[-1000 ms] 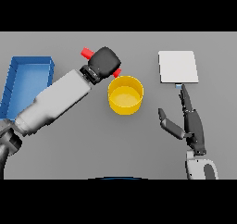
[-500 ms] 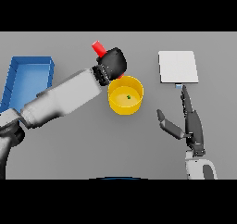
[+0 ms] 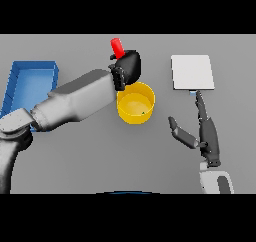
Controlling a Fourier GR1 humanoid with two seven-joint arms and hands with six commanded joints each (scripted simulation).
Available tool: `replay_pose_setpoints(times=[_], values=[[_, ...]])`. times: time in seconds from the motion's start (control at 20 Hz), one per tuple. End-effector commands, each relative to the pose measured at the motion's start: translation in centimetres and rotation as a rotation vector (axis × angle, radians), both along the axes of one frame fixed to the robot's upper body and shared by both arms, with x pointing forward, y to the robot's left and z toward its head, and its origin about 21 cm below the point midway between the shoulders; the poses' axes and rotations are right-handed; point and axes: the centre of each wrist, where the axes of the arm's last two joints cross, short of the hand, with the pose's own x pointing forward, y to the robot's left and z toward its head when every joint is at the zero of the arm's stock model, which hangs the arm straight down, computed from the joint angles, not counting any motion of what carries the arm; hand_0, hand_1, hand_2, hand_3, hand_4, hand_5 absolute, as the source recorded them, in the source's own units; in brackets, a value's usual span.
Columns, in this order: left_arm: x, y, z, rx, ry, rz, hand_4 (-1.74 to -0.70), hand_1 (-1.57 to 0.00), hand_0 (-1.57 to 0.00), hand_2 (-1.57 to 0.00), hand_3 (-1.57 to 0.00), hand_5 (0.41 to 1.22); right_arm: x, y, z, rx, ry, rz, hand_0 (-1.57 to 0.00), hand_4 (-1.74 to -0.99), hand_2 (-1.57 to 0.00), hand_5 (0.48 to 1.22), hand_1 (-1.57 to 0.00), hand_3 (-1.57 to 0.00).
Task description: Pick up the red beaker and tilt it to pour out 1 green nut into yellow bowl. Pick up the yellow bowl and place it on the metallic measuring scale.
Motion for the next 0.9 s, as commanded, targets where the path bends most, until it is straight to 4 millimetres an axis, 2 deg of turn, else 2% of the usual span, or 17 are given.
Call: replay_pose_setpoints(times=[0.0,0.1,0.2,0.25,0.3,0.35,0.45,0.55,0.65,0.75,0.85], values=[[0.0,0.0,0.3,0.011,-0.012,-0.005,-1.73,-1.57,-1.57,-1.57,-1.57,1.221,0.0,-0.4,0.1,0.004,0.005,-0.004,0.00,-1.209,0.00,0.593,0.00,0.00],[0.2,0.0,1.3,0.030,-0.022,-0.024,-1.73,-1.57,-1.57,-1.57,-1.57,1.221,-0.3,0.1,-0.2,-0.004,0.009,0.004,0.00,-1.207,0.00,0.594,0.00,0.00],[0.8,-0.3,3.5,0.017,-0.034,-0.020,-1.73,-1.57,-1.57,-1.57,-1.57,1.221,0.1,0.3,0.0,-0.005,0.006,0.002,0.00,-1.206,0.00,0.592,0.00,0.00],[1.5,-0.2,5.4,-0.004,-0.063,-0.017,-1.73,-1.57,-1.57,-1.57,-1.57,1.221,0.0,0.3,0.0,-0.004,0.006,0.005,0.00,-1.209,0.00,0.592,0.00,0.00],[1.8,0.0,6.6,-0.033,-0.086,-0.013,-1.73,-1.57,-1.57,-1.57,-1.49,1.221,0.0,0.4,0.3,-0.005,-0.010,0.007,0.00,-1.203,0.00,0.592,0.00,0.00],[2.5,0.4,7.9,-0.057,-0.121,0.014,-1.68,-1.57,-1.57,-1.40,-1.51,1.221,0.1,0.4,0.4,-0.005,-0.013,-0.003,0.00,-1.201,0.00,0.592,0.00,0.00],[3.5,1.4,11.5,-0.126,-0.151,0.041,-1.70,-1.57,-1.57,-1.46,-1.04,1.221,0.1,0.3,0.5,0.011,-0.016,0.005,0.00,-1.186,0.00,0.596,0.00,0.00],[4.4,2.5,15.0,-0.209,-0.185,0.088,-1.70,-1.57,-1.57,-1.50,-1.23,1.221,0.2,-0.2,0.4,0.028,-0.010,0.016,0.00,-1.181,0.00,0.593,0.00,0.00],[5.5,3.9,17.3,-0.338,-0.213,0.194,-1.71,-1.57,-1.57,-1.53,-1.35,1.221,0.1,0.1,0.3,0.057,-0.004,0.033,0.00,-1.183,0.00,0.595,0.00,0.00],[6.6,6.9,19.1,-0.526,-0.192,0.329,-1.72,-1.57,-1.57,-1.54,-1.38,1.221,0.4,0.1,0.4,0.059,-0.002,0.034,0.00,-1.200,0.00,0.596,0.00,0.00],[7.6,10.9,19.5,-0.755,-0.187,0.494,-1.73,-1.57,-1.57,-1.55,-1.36,1.221,0.5,0.1,0.2,0.057,-0.005,0.038,0.00,-1.209,0.00,0.593,0.00,0.00]])
